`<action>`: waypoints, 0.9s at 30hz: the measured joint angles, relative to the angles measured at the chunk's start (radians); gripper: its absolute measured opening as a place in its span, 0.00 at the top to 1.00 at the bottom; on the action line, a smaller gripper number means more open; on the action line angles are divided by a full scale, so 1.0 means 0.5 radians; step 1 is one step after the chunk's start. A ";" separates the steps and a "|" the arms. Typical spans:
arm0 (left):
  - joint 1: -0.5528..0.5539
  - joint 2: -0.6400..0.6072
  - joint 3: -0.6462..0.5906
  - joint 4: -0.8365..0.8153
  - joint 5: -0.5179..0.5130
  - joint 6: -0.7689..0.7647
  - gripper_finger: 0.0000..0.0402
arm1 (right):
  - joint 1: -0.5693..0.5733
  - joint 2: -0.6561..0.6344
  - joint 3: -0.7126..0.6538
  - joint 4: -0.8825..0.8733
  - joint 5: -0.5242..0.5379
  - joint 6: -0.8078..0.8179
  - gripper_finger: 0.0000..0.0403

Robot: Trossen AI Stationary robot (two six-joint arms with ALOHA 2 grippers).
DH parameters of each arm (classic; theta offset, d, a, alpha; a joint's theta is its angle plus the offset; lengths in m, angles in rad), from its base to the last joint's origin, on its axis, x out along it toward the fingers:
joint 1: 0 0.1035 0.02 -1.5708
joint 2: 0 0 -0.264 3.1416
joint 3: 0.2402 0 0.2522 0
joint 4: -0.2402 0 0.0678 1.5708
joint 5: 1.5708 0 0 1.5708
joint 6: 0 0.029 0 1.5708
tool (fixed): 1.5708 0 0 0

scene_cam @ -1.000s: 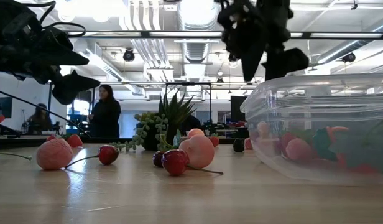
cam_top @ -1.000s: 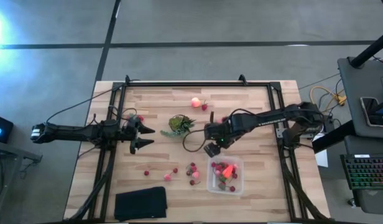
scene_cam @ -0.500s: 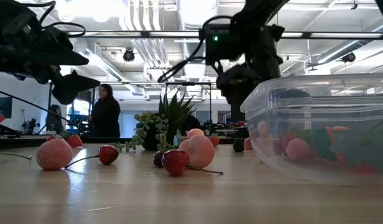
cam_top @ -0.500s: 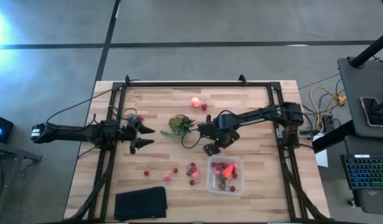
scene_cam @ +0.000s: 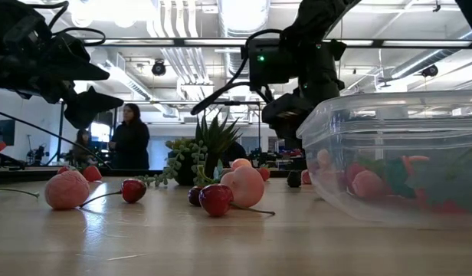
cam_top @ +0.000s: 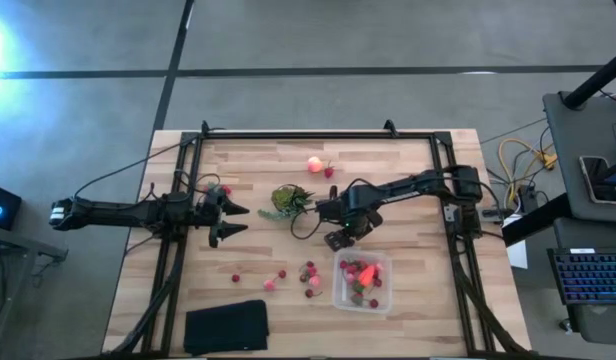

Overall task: Pick and placing Produce into tupperware
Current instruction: Put the plum into the bin

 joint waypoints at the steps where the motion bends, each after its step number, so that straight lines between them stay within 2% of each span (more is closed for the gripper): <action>1: 0.000 0.001 0.000 0.000 0.000 0.000 0.31 | 0.000 0.000 0.000 0.003 0.000 0.005 0.53; 6: 0.000 0.001 0.000 0.000 0.000 0.000 0.31 | 0.002 0.000 -0.002 0.005 0.000 0.005 0.61; 16: -0.001 0.000 0.000 -0.001 -0.001 0.000 0.31 | 0.006 0.041 -0.005 0.040 0.004 -0.048 0.73; 19: -0.001 0.001 0.000 -0.001 0.000 0.000 0.31 | 0.006 0.026 0.007 0.043 0.082 -0.055 0.76; 27: -0.001 0.001 0.000 0.000 0.000 0.000 0.31 | -0.003 0.013 0.132 0.021 0.107 -0.083 0.76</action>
